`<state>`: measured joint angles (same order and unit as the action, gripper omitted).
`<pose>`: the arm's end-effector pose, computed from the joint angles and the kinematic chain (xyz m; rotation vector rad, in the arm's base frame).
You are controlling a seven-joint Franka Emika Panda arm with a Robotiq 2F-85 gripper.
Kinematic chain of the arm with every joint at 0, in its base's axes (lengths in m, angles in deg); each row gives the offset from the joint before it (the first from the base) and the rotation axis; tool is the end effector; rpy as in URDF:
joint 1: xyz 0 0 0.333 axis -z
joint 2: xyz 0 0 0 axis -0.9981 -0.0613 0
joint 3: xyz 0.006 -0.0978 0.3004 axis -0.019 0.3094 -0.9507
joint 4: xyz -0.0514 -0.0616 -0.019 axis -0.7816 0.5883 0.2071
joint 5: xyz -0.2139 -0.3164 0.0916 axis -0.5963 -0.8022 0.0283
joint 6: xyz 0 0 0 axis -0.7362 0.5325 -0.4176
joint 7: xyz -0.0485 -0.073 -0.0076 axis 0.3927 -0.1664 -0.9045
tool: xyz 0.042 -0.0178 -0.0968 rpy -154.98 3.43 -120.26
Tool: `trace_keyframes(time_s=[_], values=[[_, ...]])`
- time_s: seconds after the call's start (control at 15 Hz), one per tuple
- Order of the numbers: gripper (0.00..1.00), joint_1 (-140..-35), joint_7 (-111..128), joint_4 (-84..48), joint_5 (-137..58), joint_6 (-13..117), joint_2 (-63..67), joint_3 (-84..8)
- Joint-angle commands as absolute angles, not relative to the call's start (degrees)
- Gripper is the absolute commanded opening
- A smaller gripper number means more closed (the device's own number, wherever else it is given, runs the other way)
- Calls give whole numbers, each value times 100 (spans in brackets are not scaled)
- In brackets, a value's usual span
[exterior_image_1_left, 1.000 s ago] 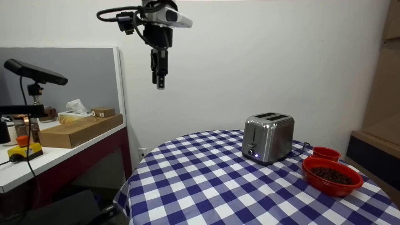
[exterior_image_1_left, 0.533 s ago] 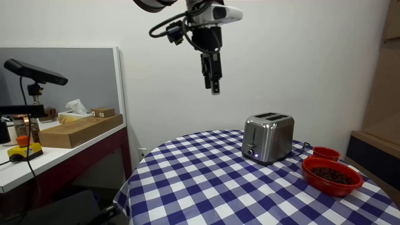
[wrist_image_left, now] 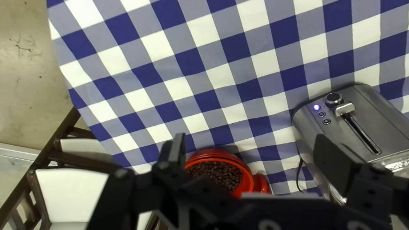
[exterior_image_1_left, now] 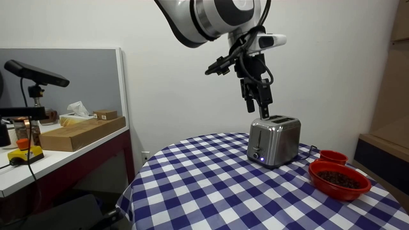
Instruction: Push the toaster lever button
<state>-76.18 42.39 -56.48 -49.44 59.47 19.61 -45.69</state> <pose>0.5280 -0.0596 0.3844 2.8787 -0.9352 0.3855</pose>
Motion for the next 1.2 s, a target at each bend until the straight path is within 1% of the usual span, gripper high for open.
trace_keyframes(time_s=[0.0,0.2,0.4,0.8,1.13], values=[[100,-7956,4185,-5308,-4805,6629,1202,-4304],[100,-8096,3257,-5186,-3820,6853,800,-4304],[100,-8159,2366,-4983,-3308,6705,490,-4278],[100,-8339,1901,-4611,-3779,6858,-89,-3937],[100,-8666,2019,-4429,-4122,7436,-615,-3698]])
